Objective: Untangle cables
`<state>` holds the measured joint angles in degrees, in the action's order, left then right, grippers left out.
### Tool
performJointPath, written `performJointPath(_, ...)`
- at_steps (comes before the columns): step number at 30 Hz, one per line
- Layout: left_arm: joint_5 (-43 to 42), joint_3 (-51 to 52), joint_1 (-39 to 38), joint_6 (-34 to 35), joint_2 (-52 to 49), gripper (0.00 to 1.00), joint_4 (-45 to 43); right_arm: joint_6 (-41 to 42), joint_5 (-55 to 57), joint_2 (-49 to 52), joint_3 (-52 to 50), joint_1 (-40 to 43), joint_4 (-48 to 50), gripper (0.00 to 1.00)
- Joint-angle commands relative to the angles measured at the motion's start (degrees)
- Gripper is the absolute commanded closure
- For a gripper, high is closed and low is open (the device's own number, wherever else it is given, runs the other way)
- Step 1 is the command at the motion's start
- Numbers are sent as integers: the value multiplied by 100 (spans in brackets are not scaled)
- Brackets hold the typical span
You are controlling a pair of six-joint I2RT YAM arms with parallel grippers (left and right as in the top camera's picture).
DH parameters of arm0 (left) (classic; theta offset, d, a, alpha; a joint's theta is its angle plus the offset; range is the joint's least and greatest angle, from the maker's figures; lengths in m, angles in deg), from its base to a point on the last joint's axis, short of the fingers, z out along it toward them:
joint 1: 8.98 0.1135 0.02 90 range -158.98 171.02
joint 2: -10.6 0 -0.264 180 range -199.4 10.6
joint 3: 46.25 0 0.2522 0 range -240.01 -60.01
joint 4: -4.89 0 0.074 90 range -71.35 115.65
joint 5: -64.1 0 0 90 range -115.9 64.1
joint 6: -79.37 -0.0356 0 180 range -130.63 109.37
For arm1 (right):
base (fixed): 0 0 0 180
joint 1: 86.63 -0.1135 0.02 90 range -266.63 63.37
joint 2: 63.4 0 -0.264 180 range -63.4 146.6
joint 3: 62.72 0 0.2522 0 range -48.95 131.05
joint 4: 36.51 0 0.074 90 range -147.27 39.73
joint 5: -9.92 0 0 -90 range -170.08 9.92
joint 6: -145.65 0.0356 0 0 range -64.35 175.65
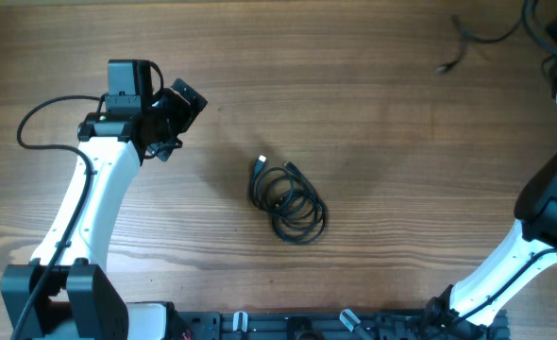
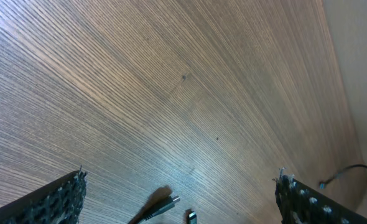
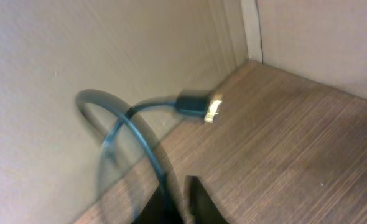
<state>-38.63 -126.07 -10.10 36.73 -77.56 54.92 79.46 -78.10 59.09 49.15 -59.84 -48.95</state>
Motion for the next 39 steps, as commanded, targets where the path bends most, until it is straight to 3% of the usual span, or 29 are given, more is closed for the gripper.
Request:
performJointPath(1, 76, -59, -15, -66, 114, 0, -2, 48, 201, 199, 4, -20, -232, 0)
performJointPath(6, 74, -59, -15, -66, 114, 0, 4, -341, 219, 426, 2, -24, -1467, 0)
performJointPath(10, 74, -59, -15, -66, 114, 0, 44, -1008, -678, 426, 2, -35, -1945, 0)
performJointPath(13, 76, -59, -15, -68, 114, 0, 68, -1023, -719, 431, 2, -35, -2131, 0)
performJointPath(19, 76, -59, -15, -66, 114, 0, 66, -367, -802, 769, 2, -118, -1464, 0)
performJointPath(23, 76, -59, -15, -66, 114, 0, 63, -420, -1696, 1132, 2, -208, -566, 0)
performJointPath(28, 76, -59, -15, -66, 114, 0, 61, -896, -1692, 1366, 2, -363, -39, 2)
performJointPath(31, 76, -59, -15, -63, 114, 0, 59, -1333, -1202, 1397, 11, -511, 295, 41)
performJointPath(34, 76, -59, -15, -66, 114, 0, 52, -1329, -1099, 1397, 170, -603, 380, 73)
performJointPath(35, 76, -59, -15, -66, 114, 0, 50, -1335, -1102, 1397, 267, -643, 339, 91)
performJointPath(36, 76, -59, -15, -66, 114, 0, 42, -1357, -1104, 1397, 387, -682, 267, 96)
performJointPath(39, 76, -59, -15, -66, 114, 0, 42, -1853, -1464, 1388, 780, -800, 26, 96)
